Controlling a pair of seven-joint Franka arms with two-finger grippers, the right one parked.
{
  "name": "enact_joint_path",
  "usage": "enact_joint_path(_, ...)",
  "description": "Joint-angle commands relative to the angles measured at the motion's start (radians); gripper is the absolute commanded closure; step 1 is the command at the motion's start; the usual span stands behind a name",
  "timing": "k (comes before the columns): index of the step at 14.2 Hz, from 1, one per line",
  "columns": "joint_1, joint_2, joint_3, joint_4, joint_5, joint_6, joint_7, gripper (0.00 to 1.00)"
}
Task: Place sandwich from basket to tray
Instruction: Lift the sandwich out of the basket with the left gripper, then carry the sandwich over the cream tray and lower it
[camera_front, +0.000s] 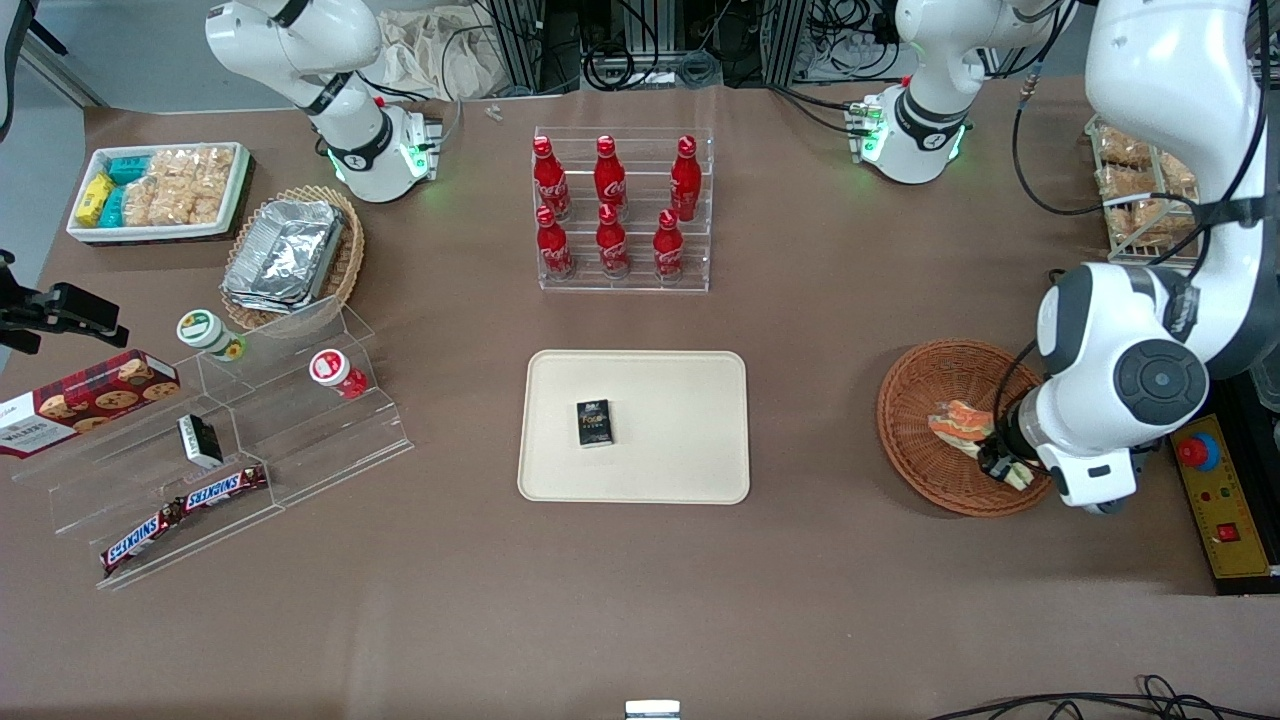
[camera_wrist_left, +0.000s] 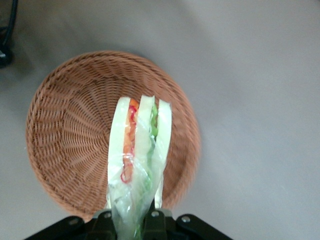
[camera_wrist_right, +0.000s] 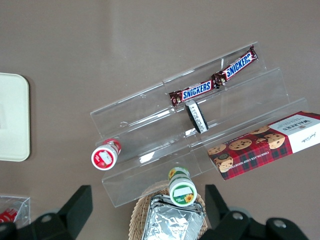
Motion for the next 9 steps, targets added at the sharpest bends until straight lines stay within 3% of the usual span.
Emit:
enact_joint_path(1,-0.049,0.056,-0.067,0.183,0.015,-0.106,0.217,1.0)
enact_joint_path(3,-0.078,0.068,-0.116,0.208,0.006,-0.081,0.512,1.0)
enact_joint_path(4,-0.098,0.083,-0.126,0.215,-0.002,-0.061,0.561,1.0)
enact_joint_path(7,-0.209,0.181,-0.138,0.217,0.0,-0.044,0.577,1.0)
enact_joint_path(9,-0.272,0.264,-0.136,0.218,0.0,0.056,0.554,1.0)
